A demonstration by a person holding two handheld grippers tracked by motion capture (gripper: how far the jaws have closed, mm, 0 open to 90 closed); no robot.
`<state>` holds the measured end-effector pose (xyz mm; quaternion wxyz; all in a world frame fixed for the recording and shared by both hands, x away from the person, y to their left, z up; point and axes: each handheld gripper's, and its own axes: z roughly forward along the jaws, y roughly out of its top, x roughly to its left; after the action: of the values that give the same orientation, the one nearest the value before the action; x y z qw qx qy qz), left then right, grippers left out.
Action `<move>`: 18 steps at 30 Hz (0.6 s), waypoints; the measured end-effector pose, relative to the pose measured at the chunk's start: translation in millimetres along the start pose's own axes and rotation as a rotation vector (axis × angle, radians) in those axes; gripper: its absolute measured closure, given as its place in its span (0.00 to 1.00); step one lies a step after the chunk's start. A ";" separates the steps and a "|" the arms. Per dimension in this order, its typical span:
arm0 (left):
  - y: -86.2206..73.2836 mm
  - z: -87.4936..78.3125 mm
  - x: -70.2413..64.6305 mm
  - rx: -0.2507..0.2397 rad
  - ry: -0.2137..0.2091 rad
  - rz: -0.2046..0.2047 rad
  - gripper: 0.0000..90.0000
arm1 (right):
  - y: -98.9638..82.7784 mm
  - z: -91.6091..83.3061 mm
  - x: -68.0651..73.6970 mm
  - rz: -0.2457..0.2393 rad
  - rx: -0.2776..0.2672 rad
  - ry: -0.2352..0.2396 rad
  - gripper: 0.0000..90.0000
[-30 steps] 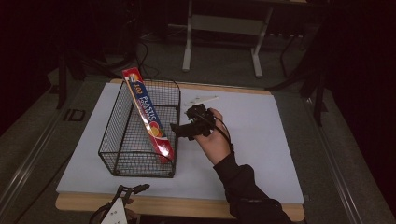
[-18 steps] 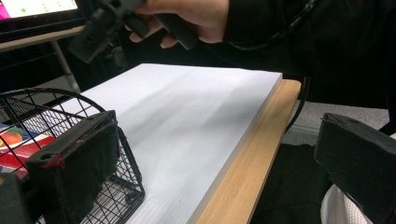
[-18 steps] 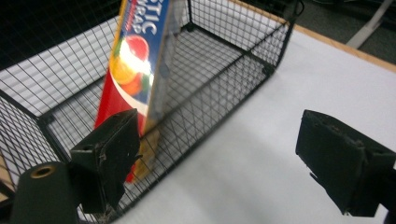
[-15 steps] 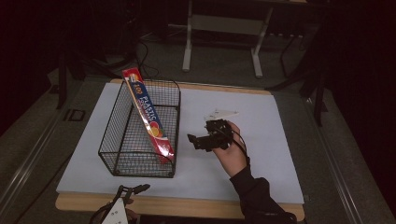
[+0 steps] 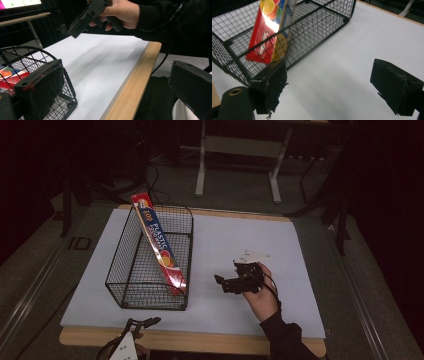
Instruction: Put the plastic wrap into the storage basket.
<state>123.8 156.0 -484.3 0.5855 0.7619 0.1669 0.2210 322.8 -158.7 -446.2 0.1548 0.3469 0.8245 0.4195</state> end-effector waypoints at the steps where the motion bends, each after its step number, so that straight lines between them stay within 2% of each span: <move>1: 0.0 0.0 -0.2 0.000 0.000 0.001 0.01 | -3.2 -1.7 -1.1 0.000 0.001 0.000 0.15; 6: -0.1 0.6 -0.4 0.004 0.001 0.003 0.01 | -18.9 -7.6 -3.5 0.014 -0.009 0.006 0.15; 11: -0.2 0.8 -0.5 0.006 0.001 0.003 0.01 | -34.3 -10.3 -3.9 -0.011 0.007 0.004 0.15; 14: -0.2 0.9 -0.7 0.007 0.002 0.004 0.01 | -41.9 -13.0 -7.2 -0.015 -0.012 -0.007 0.15; 18: 0.1 0.5 -1.1 0.004 0.001 0.006 0.01 | -51.1 -14.0 -11.9 -0.011 -0.005 -0.034 0.15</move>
<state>123.2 155.0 -484.5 0.5832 0.7635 0.1655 0.2227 301.1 -196.1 -479.1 0.1720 0.3488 0.8226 0.4149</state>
